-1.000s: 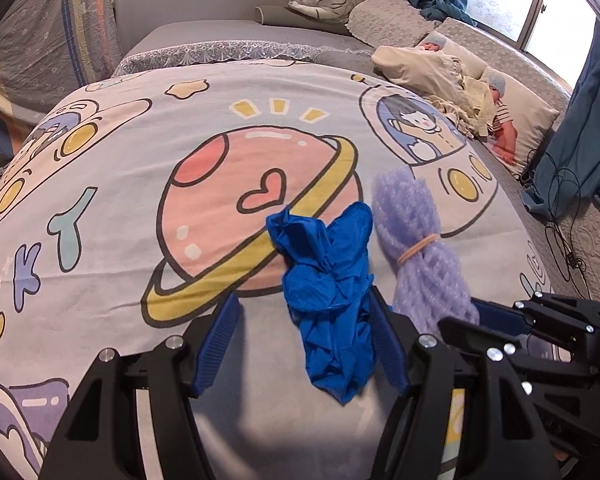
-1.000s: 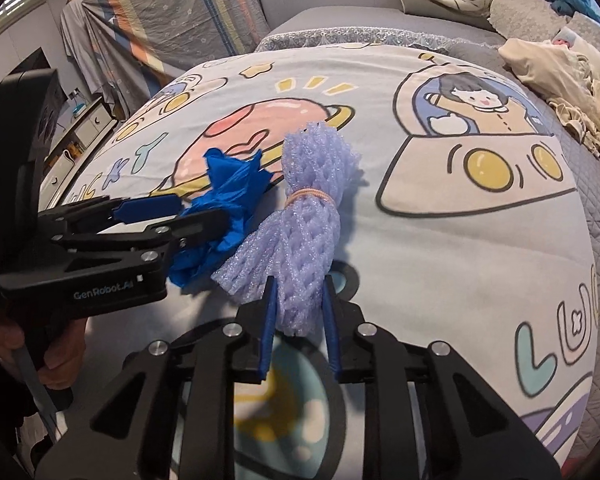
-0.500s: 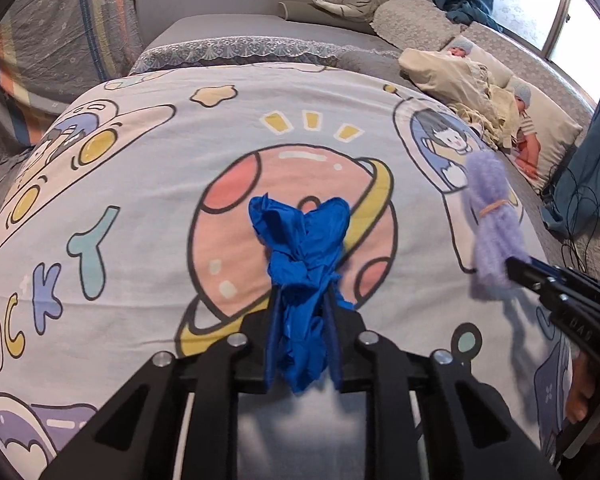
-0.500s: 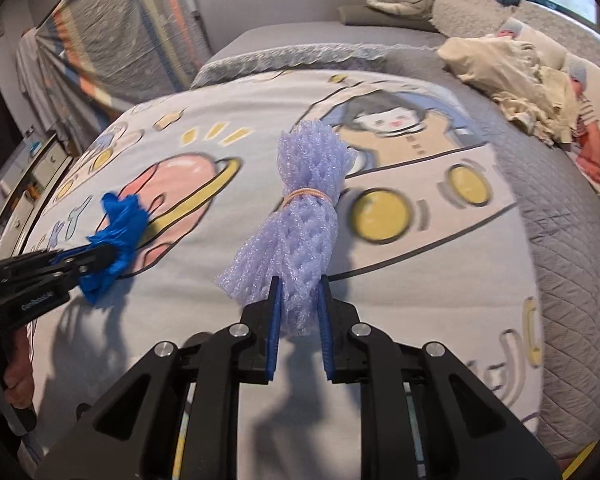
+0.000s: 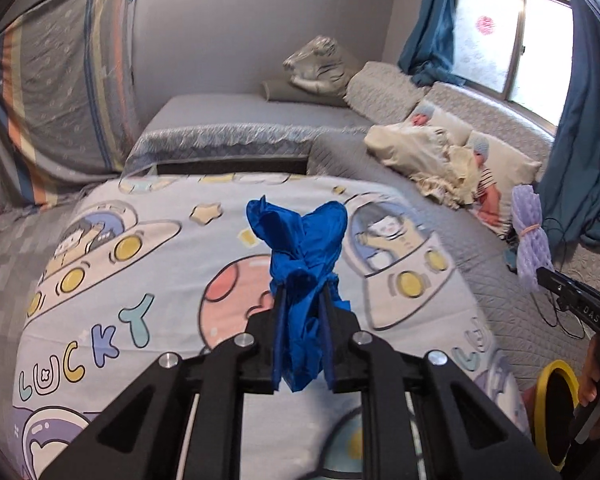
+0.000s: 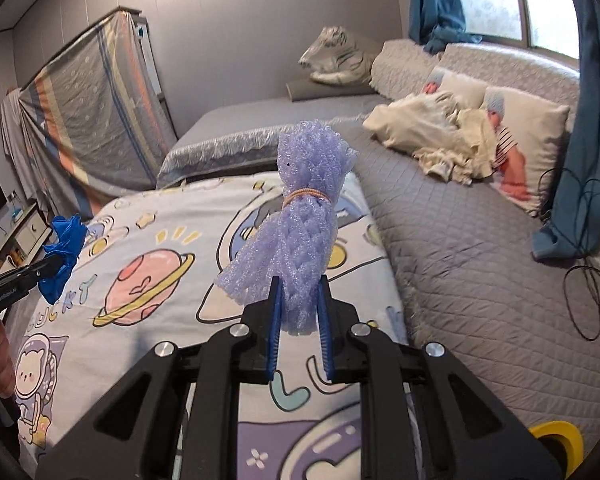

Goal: Collect trash
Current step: 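Carry the blue glove and purple mesh net over the yellow-rimmed bin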

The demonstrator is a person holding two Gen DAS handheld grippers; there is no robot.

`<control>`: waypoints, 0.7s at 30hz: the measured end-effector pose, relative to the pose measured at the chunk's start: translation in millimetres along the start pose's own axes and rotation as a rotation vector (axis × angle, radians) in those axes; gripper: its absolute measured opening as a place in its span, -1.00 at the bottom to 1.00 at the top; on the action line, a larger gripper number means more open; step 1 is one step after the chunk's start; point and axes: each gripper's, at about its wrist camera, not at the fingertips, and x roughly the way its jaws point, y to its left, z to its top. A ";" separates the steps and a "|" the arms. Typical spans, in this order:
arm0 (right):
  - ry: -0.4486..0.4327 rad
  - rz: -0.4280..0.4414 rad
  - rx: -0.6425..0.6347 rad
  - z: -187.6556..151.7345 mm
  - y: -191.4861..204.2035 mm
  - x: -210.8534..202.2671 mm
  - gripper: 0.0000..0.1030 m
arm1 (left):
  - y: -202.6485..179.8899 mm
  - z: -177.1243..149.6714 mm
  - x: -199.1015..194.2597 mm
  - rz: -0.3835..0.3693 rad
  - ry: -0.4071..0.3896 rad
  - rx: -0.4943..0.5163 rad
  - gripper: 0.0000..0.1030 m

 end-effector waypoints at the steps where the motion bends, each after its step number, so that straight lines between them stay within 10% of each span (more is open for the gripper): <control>1: -0.018 -0.006 -0.004 -0.2 -3.1 -12.2 -0.70 | -10.1 0.9 -9.2 -0.016 -0.015 0.015 -0.73; 21: -0.176 -0.281 0.149 -90.1 -122.9 -195.6 -0.70 | -238.0 -50.5 -113.0 -0.377 -0.208 0.402 -0.73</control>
